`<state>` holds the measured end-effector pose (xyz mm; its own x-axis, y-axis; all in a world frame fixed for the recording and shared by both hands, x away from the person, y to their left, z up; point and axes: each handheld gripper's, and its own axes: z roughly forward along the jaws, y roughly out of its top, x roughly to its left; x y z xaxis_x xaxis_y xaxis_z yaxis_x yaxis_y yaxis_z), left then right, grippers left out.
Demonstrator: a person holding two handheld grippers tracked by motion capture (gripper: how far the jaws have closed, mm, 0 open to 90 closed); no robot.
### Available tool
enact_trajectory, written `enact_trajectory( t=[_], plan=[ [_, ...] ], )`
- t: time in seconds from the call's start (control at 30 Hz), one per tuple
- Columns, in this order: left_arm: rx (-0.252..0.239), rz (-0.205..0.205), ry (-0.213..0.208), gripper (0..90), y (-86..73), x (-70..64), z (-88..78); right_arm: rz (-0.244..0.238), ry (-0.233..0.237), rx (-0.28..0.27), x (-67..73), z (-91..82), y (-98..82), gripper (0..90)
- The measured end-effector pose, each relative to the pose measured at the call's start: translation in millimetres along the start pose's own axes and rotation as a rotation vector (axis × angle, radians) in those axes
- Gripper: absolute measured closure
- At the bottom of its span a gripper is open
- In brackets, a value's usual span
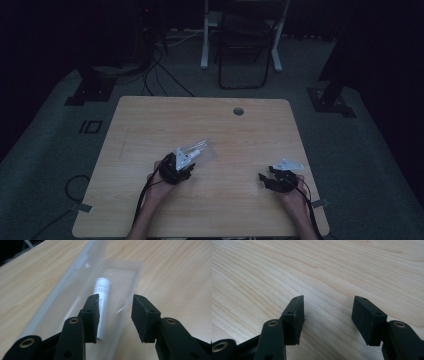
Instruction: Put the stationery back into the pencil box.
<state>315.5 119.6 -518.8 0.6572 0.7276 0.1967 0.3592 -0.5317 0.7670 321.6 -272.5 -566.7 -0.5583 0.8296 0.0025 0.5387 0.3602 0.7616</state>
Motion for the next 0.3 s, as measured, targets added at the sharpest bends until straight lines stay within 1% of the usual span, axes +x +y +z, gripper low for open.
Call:
enact_trajectory(
  t=[0.07, 0.13, 0.2, 0.3],
  plan=[
    [-0.009, -0.03, -0.021, 56.5, -4.4, -0.6, -4.9, 0.0, 0.0, -0.001, 0.0, 0.0, 0.0, 43.3],
    [-0.002, -0.046, -0.031, 56.5, -8.1, -1.1, -7.6, 0.0, 0.0, 0.0, 0.0, 0.0, 0.0, 43.4],
    [-0.003, -0.072, -0.053, 55.6, -12.7, -2.2, -9.7, 0.0, 0.0, 0.0, 0.1, 0.0, 0.0, 43.4],
    [0.002, -0.095, -0.081, 53.8, -21.8, -6.2, -11.5, 0.001, 0.0, 0.0, -0.1, 0.0, 0.0, 43.1]
  ],
)
